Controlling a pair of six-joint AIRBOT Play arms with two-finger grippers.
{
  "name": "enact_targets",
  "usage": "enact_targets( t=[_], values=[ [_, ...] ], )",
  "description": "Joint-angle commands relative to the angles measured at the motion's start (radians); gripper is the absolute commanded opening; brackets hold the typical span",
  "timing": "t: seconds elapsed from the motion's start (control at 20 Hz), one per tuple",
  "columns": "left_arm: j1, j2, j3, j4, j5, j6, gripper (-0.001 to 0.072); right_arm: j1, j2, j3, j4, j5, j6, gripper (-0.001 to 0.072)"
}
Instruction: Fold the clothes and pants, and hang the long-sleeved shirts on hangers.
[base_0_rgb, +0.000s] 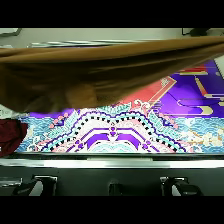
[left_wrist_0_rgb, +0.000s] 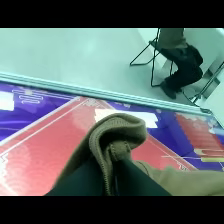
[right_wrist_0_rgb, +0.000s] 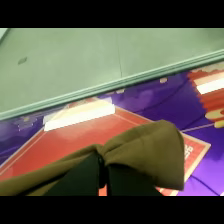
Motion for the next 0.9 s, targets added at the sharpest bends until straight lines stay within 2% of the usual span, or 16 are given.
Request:
enact_targets(
  t=[0.0,0.2,0.35,0.45,0.6,0.7,0.75,0.8,0.85],
  values=[
    [0.001,0.006,-0.011,-0.002,0.011,-0.014,0.0028,0.0,-0.014,0.01,0.008,0.093,0.003,0.0041],
    [-0.044,-0.122,-0.214,0.006,0.025,-0.011,0.0028,0.0,-0.206,-0.071,0.0,0.093,-0.021,0.0041],
    [-0.127,-0.347,-0.422,0.015,0.179,-0.014,0.0029,0.0,-0.483,-0.172,0.029,-0.096,0.0,0.0041],
    [-0.176,-0.542,-0.448,0.006,0.268,-0.014,0.003,0.0,-0.662,-0.172,0.146,-0.211,0.056,0.0042],
    [-0.233,-0.77,-0.4,-0.103,0.273,-0.011,0.003,0.001,-0.831,-0.172,0.391,-0.278,0.117,0.0041],
    [-0.258,-0.847,-0.361,-0.146,0.269,-0.01,0.0031,0.001,-0.878,-0.172,0.491,-0.271,0.105,0.0041],
    [-0.26,-0.861,-0.34,-0.15,0.246,-0.007,0.0032,-0.002,-0.878,-0.171,0.489,-0.272,0.061,0.0042],
    [-0.253,-0.86,-0.319,-0.149,0.22,0.039,0.0076,-0.016,-0.87,-0.161,0.486,-0.256,-0.02,0.0072],
    [-0.232,-0.854,-0.29,-0.149,0.178,0.092,0.0263,-0.045,-0.858,-0.145,0.484,-0.211,-0.094,0.0195]
  ],
)
